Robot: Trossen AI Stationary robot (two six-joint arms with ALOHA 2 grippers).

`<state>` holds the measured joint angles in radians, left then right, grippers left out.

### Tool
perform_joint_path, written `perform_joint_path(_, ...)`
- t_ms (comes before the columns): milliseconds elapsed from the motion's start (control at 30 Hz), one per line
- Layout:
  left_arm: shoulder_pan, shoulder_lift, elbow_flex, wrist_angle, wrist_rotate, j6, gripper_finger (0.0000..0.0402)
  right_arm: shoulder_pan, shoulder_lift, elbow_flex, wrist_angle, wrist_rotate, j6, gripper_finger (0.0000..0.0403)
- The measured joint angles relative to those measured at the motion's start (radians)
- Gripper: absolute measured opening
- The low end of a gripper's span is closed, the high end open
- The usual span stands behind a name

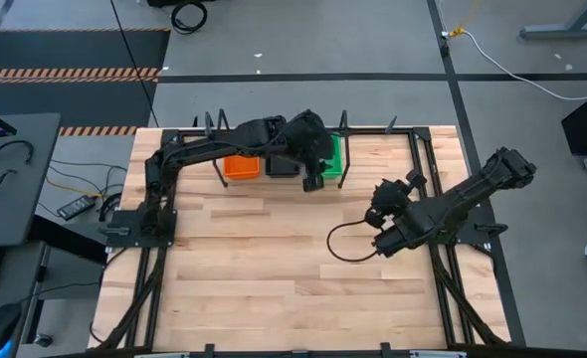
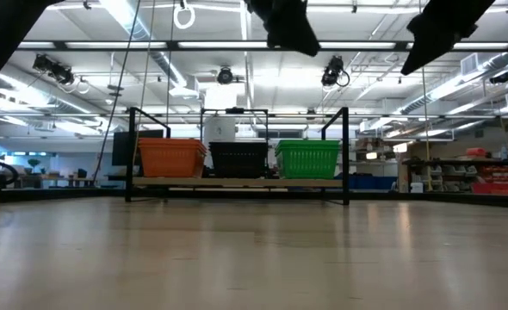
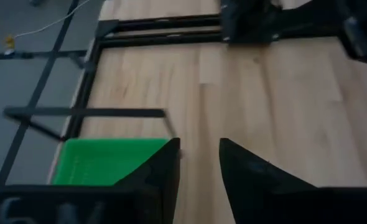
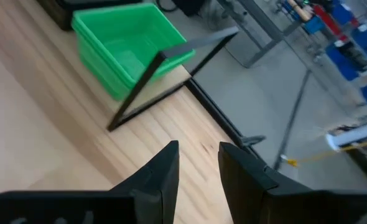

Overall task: Stack baskets on shelf by color
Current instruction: Return to Home Position

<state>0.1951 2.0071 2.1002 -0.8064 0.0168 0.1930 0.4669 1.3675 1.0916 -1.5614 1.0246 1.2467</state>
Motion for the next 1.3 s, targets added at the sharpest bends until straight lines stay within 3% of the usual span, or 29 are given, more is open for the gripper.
perform_joint_path(133, -0.055, -0.004, -0.060, 0.080, 0.000, -0.015, 0.0115, 0.049, -0.033, 0.000, 0.039, 0.003, 0.006, 0.0105)
perform_joint_path(267, -0.108, -0.058, -0.243, 0.181, -0.048, -0.043, 0.0093, 0.082, -0.042, 0.000, 0.079, -0.016, -0.007, 0.0095)
perform_joint_path(533, -0.161, -0.430, -0.952, 0.765, -0.114, -0.147, 0.0009, 0.080, -0.042, 0.000, 0.319, -0.094, -0.230, 0.0072)
perform_joint_path(667, -0.142, -0.672, -1.252, 1.004, -0.102, -0.238, 0.0008, 0.027, -0.042, 0.000, 0.570, -0.102, -0.477, 0.0032)
perform_joint_path(767, -0.147, -0.827, -1.411, 1.123, -0.085, -0.255, 0.0004, -0.038, -0.042, -0.001, 0.755, -0.120, -0.645, 0.0006)
perform_joint_path(933, -0.178, -1.040, -1.564, 1.136, -0.070, -0.272, 0.0003, -0.114, -0.042, -0.001, 0.946, -0.214, -0.873, 0.0004)
perform_joint_path(1100, -0.196, -1.187, -1.628, 1.071, -0.085, -0.267, 0.0002, -0.153, -0.062, -0.002, 0.944, -0.237, -0.970, 0.0004)
perform_joint_path(1300, -0.189, -1.318, -1.697, 1.045, -0.091, -0.255, 0.0002, -0.216, -0.198, -0.070, 0.978, -0.362, -1.046, 0.0002)
